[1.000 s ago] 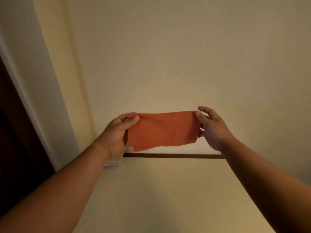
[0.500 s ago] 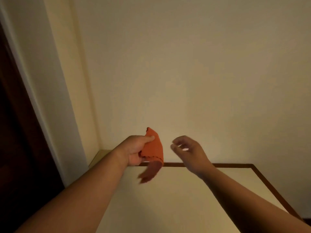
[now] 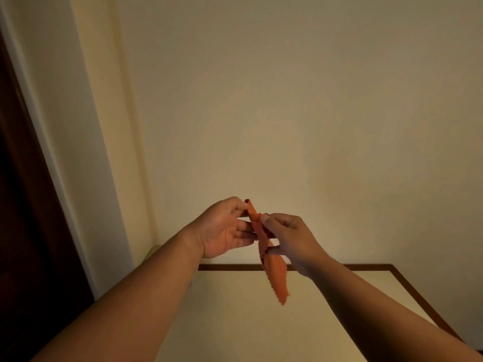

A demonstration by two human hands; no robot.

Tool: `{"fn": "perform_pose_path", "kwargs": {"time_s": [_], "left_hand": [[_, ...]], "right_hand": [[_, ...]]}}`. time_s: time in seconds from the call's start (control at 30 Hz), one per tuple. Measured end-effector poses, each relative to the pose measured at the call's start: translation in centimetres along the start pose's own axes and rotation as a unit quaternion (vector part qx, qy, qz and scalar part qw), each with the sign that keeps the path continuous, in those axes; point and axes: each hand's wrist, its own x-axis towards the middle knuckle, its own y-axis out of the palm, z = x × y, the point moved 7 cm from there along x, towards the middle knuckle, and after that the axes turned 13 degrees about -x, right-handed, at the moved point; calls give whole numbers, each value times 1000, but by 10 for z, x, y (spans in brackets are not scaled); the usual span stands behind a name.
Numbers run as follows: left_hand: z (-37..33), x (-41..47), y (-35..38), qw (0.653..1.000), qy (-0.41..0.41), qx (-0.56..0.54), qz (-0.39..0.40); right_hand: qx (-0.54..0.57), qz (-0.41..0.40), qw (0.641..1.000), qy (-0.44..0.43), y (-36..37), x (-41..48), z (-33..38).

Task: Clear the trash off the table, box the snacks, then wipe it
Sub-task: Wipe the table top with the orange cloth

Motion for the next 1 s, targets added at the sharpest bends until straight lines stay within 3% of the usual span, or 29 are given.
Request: {"fn": "perform_pose_path", "kwargs": {"time_s": [0.17,0.23,0.37,0.53,0.67,1.0], "left_hand": [[-5,-8,19,972,137,188,29],[-10,-9,20,952,191,239,-23],[-33,-16,0,935,242,228,-122],[-72,-29,-35,887,290,287,-215],[-96,-28,-47,888,287,287,-215],[-131,-22,-55,923,213,259,-186]], "right_hand": [[131,48,989,40,-12,3,4],[147,40,988,34,-16,5,7],[175,21,984,26,-31,8,16],[83,-65,991,85,-78,18,16],[27,-82,993,85,-103,30,22],[-20,-38,998,47,-121,48,61]]}}
